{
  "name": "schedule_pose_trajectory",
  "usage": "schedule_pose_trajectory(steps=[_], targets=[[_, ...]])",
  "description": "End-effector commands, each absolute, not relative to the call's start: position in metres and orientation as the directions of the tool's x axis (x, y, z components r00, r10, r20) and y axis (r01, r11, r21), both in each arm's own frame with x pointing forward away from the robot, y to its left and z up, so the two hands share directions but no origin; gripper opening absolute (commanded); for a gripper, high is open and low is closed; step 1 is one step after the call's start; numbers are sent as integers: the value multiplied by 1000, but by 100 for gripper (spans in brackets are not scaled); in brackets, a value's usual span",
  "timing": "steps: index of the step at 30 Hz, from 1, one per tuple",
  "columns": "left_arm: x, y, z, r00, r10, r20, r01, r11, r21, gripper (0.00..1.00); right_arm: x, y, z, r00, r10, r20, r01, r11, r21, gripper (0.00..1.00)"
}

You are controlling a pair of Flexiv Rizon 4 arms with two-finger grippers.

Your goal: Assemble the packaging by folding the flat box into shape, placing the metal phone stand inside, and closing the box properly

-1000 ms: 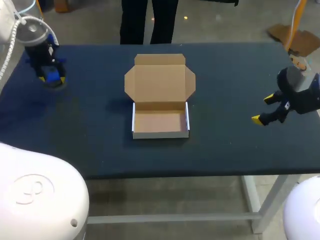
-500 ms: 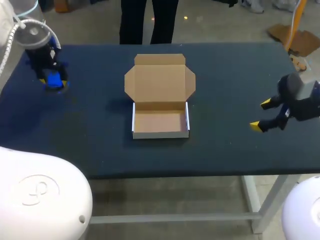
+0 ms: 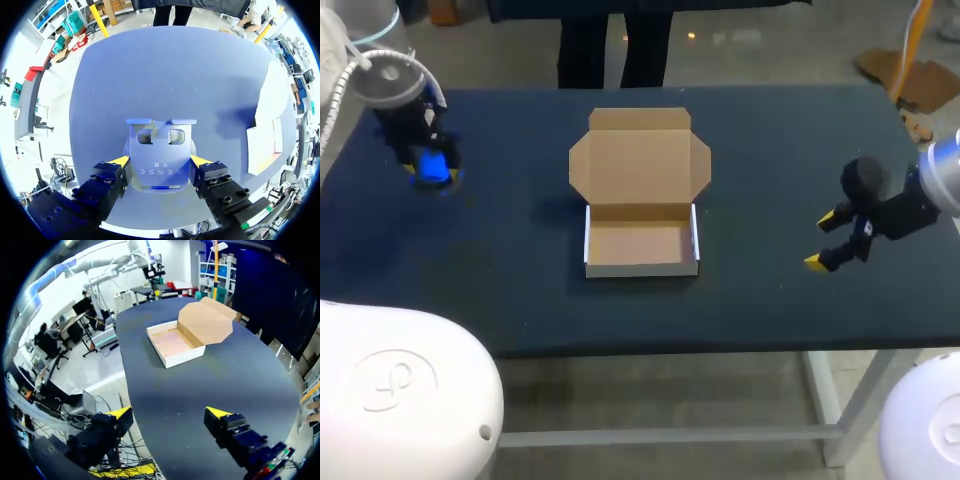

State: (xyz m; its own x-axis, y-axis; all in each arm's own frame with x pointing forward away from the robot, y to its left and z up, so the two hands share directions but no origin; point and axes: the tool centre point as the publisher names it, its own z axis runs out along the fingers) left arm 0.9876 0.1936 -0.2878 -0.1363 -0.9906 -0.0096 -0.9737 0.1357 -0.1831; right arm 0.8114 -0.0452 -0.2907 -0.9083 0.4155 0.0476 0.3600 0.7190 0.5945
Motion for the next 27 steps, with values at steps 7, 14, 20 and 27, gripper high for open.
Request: schedule_pose_trajectory(steps=[7,14,20,27], targets=[[984,188,-287,-140,-990,-16,-975,140,-175,0,831,-24,-309,-908,419,1,345,746,569,100],[983,182,-285,-141,-990,-14,-975,141,-171,0,832,-21,-310,-896,444,-12,359,740,568,100],[973,172,-279,-155,-988,-23,-971,157,-181,0,832,-21,-310,-896,444,-12,359,740,568,100],[957,160,-272,-168,-985,-33,-969,171,-176,0,832,-21,-310,-896,444,-12,359,740,568,100]])
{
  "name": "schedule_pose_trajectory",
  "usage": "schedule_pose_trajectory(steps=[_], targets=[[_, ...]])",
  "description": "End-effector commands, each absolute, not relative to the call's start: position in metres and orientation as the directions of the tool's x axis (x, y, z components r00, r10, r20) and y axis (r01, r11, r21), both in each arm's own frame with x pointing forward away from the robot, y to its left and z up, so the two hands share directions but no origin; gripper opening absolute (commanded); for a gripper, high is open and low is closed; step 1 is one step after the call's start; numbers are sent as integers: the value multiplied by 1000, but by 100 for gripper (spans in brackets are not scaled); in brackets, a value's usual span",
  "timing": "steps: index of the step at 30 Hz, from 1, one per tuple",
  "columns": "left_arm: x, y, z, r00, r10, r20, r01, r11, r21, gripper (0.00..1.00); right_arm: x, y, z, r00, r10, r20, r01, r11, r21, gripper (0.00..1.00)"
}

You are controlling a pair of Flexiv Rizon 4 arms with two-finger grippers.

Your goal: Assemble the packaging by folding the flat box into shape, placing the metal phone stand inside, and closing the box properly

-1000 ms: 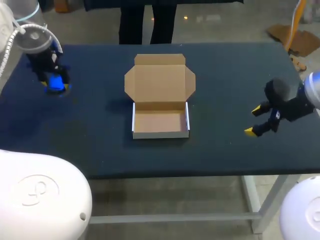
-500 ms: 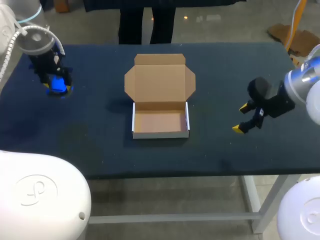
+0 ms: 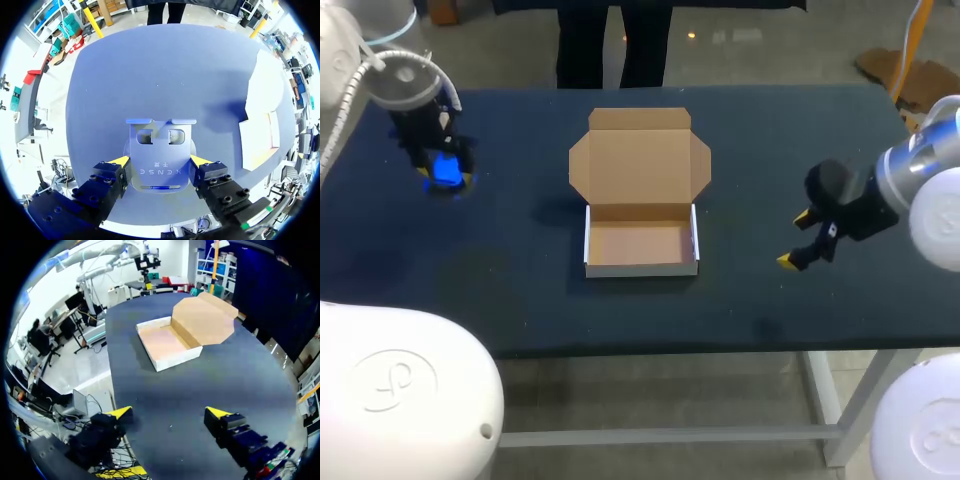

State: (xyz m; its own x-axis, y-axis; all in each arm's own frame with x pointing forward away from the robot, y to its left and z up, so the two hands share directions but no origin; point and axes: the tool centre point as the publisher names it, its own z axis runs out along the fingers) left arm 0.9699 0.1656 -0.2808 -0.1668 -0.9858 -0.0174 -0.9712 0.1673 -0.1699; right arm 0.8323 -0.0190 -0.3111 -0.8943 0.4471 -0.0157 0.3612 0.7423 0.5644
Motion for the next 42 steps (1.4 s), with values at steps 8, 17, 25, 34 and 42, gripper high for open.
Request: schedule_pose_trajectory(steps=[8,17,25,34,42], targets=[[933,147,-261,-201,-980,-1,-965,199,-172,0,832,-21,-310,-896,444,-12,359,740,568,100],[915,115,-251,-275,-961,12,-946,268,-185,0,832,-21,-310,-896,444,-12,359,740,568,100],[899,75,-245,-366,-931,12,-913,356,-201,0,832,-21,-310,-896,444,-12,359,740,568,100],[884,36,-249,-433,-901,15,-887,423,-187,0,832,-21,-310,-896,444,-12,359,740,568,100],[875,1,-252,-463,-886,27,-874,451,-182,0,832,-21,-310,-896,444,-12,359,740,568,100]])
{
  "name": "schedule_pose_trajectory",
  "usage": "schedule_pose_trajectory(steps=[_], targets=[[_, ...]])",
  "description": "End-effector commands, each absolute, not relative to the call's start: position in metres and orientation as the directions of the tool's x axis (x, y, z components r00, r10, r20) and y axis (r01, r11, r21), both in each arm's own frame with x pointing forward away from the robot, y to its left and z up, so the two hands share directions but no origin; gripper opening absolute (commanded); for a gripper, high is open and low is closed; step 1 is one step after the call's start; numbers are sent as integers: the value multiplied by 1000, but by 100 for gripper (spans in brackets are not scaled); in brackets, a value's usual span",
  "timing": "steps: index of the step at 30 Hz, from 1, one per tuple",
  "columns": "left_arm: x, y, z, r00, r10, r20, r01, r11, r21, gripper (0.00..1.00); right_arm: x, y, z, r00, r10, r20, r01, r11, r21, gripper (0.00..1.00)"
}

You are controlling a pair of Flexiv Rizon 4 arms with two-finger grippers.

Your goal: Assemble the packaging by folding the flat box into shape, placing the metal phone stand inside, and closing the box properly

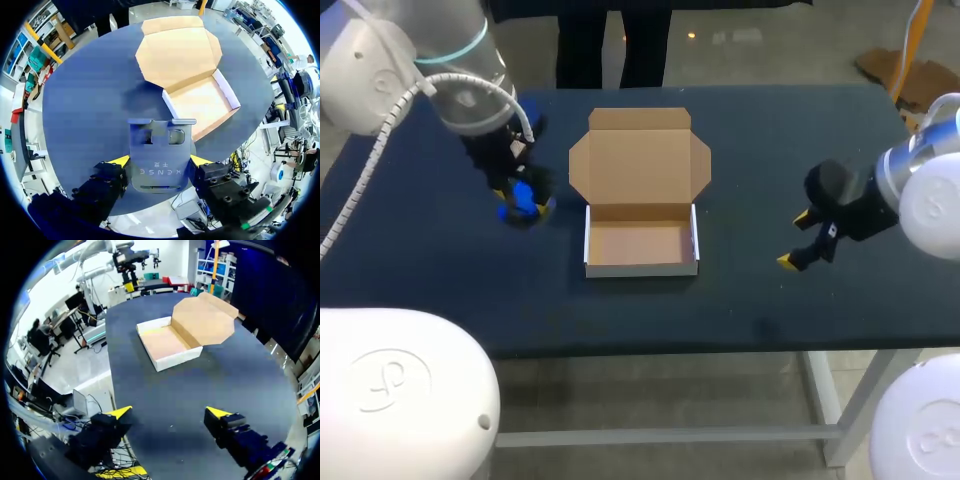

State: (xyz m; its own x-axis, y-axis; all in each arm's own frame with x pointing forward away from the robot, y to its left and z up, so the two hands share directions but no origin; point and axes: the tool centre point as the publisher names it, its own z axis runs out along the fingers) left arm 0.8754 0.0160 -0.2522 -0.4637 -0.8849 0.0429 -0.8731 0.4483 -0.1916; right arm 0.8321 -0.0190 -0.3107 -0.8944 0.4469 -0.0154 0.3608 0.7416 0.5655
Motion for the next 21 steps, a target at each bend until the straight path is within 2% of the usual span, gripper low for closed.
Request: schedule_pose_trajectory(steps=[1,21], targets=[[874,-4,-252,-466,-884,28,-872,454,-181,0,832,-21,-310,-896,444,-12,359,740,568,100],[875,-78,-267,-497,-868,24,-859,487,-158,0,832,-21,-310,-896,444,-12,359,740,568,100]])
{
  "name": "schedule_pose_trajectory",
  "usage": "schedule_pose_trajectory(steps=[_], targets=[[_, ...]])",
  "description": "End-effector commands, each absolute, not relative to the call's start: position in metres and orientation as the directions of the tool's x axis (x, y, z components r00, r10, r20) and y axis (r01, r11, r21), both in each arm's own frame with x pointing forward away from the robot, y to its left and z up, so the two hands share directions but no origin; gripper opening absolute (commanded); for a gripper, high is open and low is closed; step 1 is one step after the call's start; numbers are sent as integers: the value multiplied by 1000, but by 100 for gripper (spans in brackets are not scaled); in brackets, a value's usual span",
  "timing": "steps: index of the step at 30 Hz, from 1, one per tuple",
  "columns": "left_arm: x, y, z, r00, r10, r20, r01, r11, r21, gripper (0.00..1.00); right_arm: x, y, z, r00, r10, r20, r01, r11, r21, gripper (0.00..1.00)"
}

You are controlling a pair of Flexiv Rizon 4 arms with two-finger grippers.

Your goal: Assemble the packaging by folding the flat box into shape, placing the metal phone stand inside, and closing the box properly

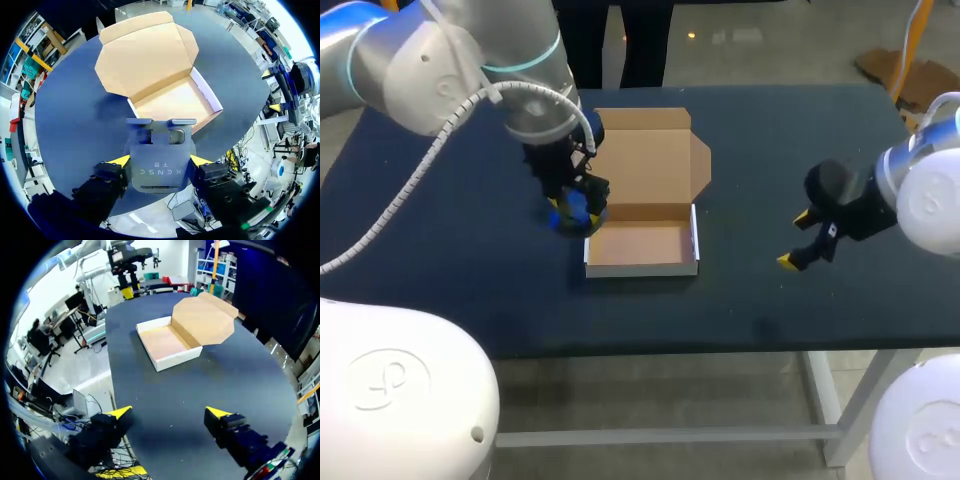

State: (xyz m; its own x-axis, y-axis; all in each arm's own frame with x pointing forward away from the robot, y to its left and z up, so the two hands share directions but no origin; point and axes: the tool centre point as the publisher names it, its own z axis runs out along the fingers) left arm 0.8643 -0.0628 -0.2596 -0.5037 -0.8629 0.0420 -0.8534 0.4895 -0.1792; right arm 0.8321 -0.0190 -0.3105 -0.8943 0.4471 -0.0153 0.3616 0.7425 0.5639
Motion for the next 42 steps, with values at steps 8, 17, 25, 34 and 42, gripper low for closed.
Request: schedule_pose_trajectory(steps=[8,17,25,34,42], targets=[[889,-104,-278,-500,-866,4,-856,494,-156,0,832,-21,-310,-896,444,-12,359,740,568,100],[899,-129,-295,-516,-857,8,-848,509,-147,0,832,-21,-310,-896,444,-12,359,740,568,100],[910,-146,-320,-516,-857,18,-849,508,-142,0,832,-21,-310,-896,444,-12,359,740,568,100],[922,-156,-338,-505,-862,39,-857,496,-139,0,832,-21,-310,-896,444,-12,359,740,568,100],[927,-157,-361,-494,-868,47,-865,484,-135,0,832,-21,-310,-896,444,-12,359,740,568,100]])
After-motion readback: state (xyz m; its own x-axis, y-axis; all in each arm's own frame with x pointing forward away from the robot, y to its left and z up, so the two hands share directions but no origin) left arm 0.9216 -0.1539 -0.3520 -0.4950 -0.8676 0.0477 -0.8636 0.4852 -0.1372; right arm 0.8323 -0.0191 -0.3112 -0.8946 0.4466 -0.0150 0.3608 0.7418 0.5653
